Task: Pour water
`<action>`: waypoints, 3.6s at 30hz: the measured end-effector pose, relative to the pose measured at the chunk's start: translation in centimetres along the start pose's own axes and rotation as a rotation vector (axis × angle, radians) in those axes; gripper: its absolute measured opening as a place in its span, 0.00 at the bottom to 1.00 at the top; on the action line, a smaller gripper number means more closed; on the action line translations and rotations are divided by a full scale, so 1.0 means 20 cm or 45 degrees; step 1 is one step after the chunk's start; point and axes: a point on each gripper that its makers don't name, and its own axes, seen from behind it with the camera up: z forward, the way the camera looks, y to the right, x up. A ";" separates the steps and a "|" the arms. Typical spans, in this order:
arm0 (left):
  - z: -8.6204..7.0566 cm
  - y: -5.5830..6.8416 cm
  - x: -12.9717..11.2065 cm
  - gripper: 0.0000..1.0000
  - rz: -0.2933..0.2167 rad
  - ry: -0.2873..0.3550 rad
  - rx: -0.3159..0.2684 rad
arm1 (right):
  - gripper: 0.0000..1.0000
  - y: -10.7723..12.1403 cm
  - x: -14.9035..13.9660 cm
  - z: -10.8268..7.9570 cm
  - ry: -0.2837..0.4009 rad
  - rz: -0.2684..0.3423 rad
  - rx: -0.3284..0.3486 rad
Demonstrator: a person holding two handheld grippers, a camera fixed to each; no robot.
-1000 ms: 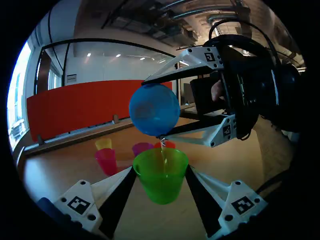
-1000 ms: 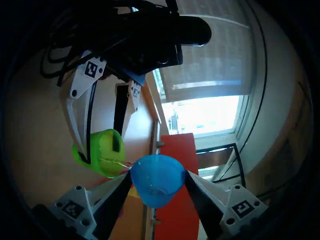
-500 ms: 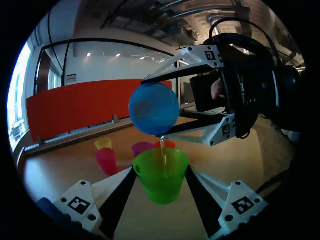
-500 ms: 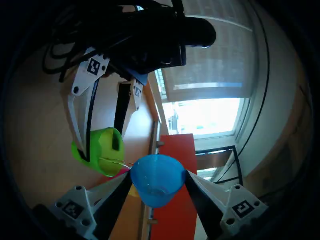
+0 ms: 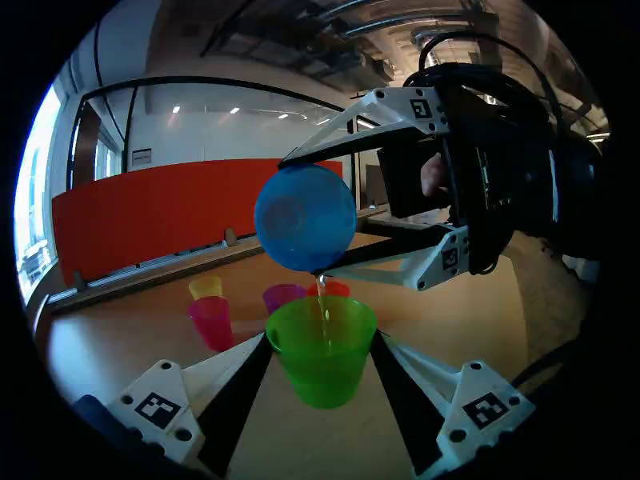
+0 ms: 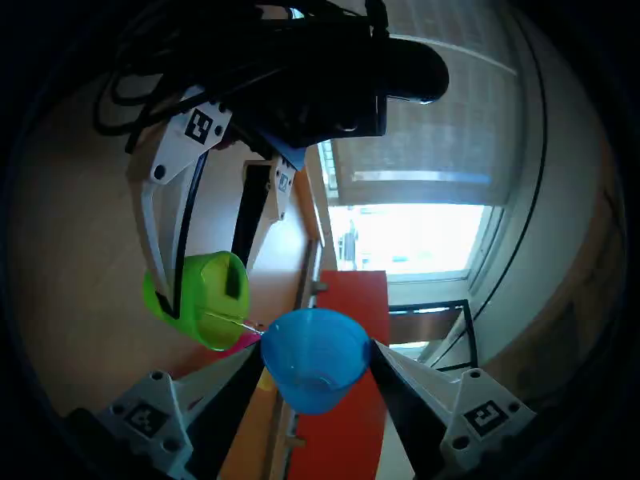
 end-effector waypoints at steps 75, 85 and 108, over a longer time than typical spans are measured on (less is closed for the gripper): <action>0.00 0.00 0.00 0.86 0.003 -0.002 0.002 | 0.94 0.01 -0.04 0.07 0.013 0.055 -0.025; -0.02 0.00 0.00 0.86 0.017 -0.013 0.006 | 0.94 0.04 -0.19 0.08 -0.004 0.446 -0.045; -0.02 -0.04 0.00 0.86 0.006 -0.019 0.025 | 0.94 -0.12 -0.39 0.03 -0.081 1.387 0.014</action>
